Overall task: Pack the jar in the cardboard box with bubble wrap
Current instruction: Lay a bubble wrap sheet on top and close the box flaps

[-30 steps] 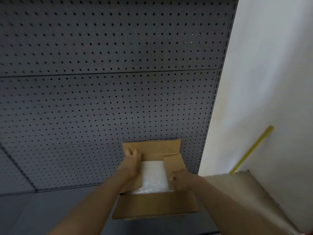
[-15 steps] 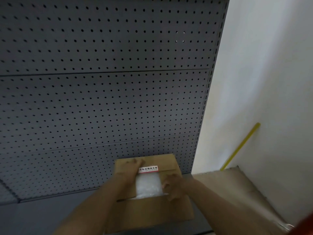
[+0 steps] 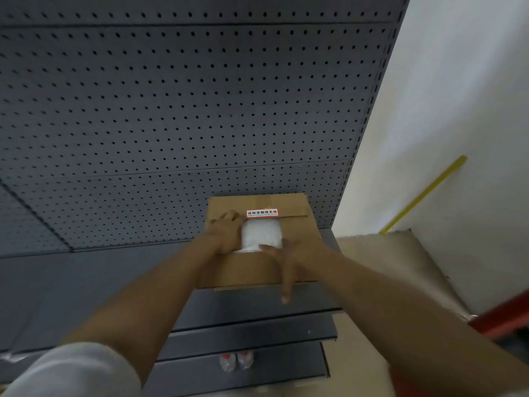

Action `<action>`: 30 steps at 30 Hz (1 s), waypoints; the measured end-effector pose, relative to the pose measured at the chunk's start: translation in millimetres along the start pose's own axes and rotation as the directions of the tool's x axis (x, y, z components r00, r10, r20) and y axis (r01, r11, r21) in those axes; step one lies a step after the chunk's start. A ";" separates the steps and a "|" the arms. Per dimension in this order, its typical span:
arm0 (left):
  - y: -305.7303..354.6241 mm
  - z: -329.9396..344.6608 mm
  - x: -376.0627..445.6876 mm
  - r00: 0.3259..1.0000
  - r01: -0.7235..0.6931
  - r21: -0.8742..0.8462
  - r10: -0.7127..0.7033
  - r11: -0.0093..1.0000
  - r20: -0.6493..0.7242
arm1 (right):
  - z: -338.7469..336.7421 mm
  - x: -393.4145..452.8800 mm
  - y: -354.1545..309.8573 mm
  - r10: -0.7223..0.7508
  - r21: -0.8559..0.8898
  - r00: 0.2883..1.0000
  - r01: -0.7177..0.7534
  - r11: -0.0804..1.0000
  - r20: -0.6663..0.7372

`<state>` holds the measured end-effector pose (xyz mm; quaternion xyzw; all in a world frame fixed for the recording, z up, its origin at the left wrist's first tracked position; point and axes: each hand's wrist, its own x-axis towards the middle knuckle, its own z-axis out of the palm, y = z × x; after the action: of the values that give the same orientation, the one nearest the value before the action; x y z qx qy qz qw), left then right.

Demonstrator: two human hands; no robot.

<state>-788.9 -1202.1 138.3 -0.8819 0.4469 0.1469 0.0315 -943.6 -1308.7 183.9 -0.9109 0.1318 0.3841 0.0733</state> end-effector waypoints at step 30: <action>33.5 24.1 3.6 0.953 0.250 0.006 -0.246 0.968 -0.176 | 22.9 72.7 29.0 0.004 -0.006 0.787 -0.010 1.000 -0.617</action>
<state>-819.1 -1220.5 116.8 -0.9399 0.3358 0.0582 0.0228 -919.0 -1344.4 114.8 -0.9862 0.1500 0.0664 0.0207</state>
